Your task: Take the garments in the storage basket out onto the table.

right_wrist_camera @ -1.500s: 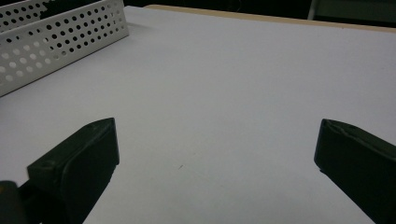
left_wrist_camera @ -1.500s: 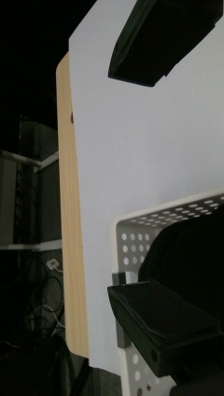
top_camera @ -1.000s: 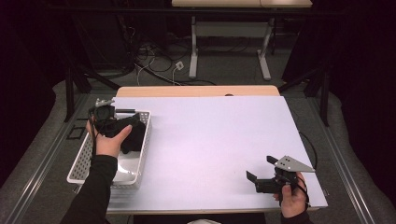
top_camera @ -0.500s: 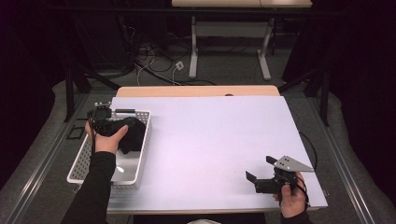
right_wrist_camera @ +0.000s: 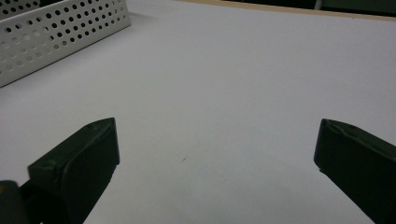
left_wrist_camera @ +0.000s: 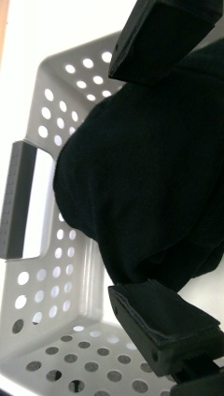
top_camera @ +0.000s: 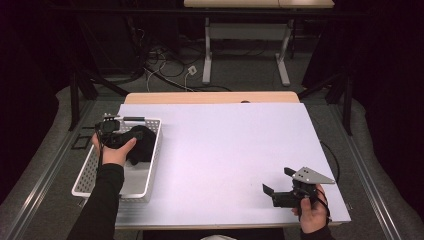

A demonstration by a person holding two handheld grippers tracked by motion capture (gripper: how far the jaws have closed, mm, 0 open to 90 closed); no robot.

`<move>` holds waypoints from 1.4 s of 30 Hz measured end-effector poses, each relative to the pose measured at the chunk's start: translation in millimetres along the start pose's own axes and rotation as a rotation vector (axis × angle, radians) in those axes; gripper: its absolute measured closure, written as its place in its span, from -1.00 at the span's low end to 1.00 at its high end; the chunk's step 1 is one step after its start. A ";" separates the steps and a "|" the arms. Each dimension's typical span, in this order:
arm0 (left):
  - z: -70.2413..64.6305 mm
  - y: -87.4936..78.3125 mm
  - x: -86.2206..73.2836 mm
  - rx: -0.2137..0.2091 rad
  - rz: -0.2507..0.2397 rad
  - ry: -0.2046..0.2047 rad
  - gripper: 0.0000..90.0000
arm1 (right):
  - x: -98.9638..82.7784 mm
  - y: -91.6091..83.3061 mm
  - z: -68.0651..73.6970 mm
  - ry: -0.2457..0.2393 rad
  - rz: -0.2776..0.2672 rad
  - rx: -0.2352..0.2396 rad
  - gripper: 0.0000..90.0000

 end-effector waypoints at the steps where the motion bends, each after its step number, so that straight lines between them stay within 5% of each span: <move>1: -0.1 0.7 -0.2 0.000 0.000 0.002 -0.99 | -0.1 0.0 0.0 0.000 0.001 0.000 -1.00; 18: 1.8 18.7 -9.1 0.002 0.089 -0.016 -1.00 | -0.7 0.7 1.2 -0.006 0.009 0.007 -1.00; 42: 0.7 34.3 -17.3 -0.048 0.141 -0.045 -1.00 | -1.2 2.0 1.4 -0.008 0.015 0.009 -1.00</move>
Point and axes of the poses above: each handheld gripper's, and its own axes: y roughly forward along the jaws, x roughly out of its top, z roughly to its left, the point moved 6 cm from there along y, roughly forward along the jaws, and after that the axes turned 12 degrees about z, right-handed, at the moved point
